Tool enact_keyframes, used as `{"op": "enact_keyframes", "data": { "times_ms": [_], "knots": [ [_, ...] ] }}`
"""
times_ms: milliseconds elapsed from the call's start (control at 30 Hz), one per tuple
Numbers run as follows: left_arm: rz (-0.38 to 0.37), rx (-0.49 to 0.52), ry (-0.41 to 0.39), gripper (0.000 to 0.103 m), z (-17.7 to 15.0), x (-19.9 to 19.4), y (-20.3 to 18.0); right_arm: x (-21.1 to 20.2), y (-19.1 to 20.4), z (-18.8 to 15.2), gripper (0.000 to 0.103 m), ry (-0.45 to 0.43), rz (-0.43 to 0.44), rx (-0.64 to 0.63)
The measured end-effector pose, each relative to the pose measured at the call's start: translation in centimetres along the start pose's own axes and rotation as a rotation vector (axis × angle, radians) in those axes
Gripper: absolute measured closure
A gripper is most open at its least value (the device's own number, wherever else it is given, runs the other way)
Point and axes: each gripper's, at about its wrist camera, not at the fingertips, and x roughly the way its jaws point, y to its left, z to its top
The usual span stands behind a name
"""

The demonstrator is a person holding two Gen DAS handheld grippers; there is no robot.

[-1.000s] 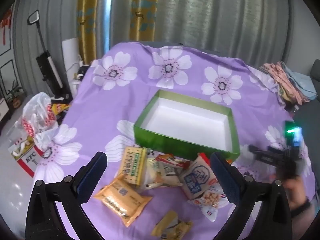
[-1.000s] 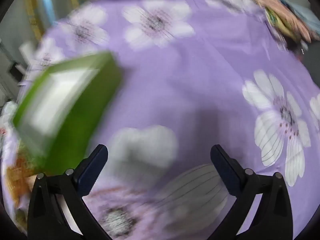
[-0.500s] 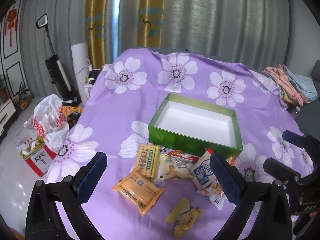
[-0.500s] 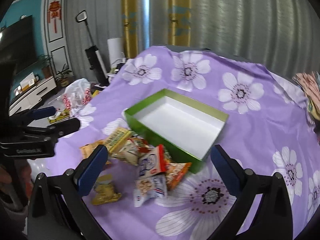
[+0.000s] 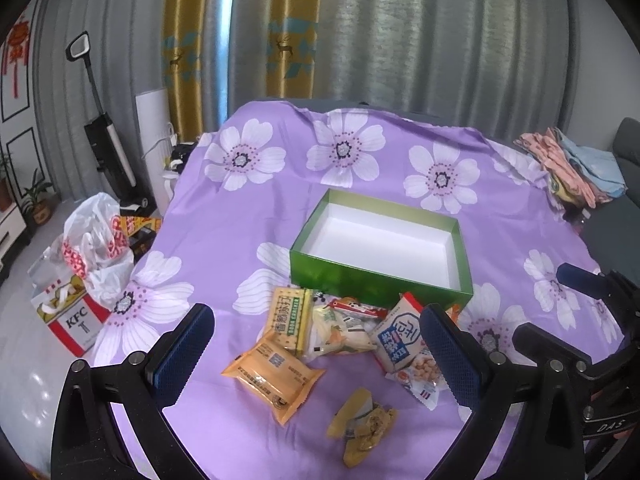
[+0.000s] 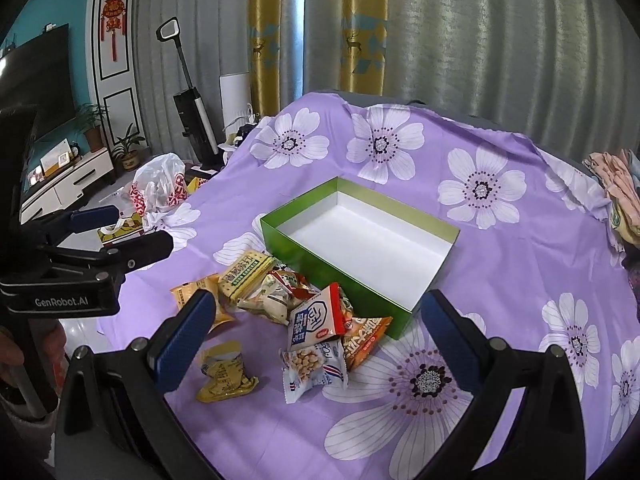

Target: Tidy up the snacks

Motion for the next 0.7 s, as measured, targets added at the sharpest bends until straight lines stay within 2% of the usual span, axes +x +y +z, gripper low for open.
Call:
{"op": "enact_keyframes", "data": {
  "times_ms": [633,700],
  "knots": [
    [-0.034,-0.006,0.009,0.001,-0.23,0.21,-0.31,0.11,0.16,-0.44,0.000,0.012,0.001,0.004],
    [-0.058,-0.023,0.024,0.001,-0.42,0.53,-0.05,0.22,0.04,-0.40,0.000,0.016,0.003,0.006]
  ]
}}
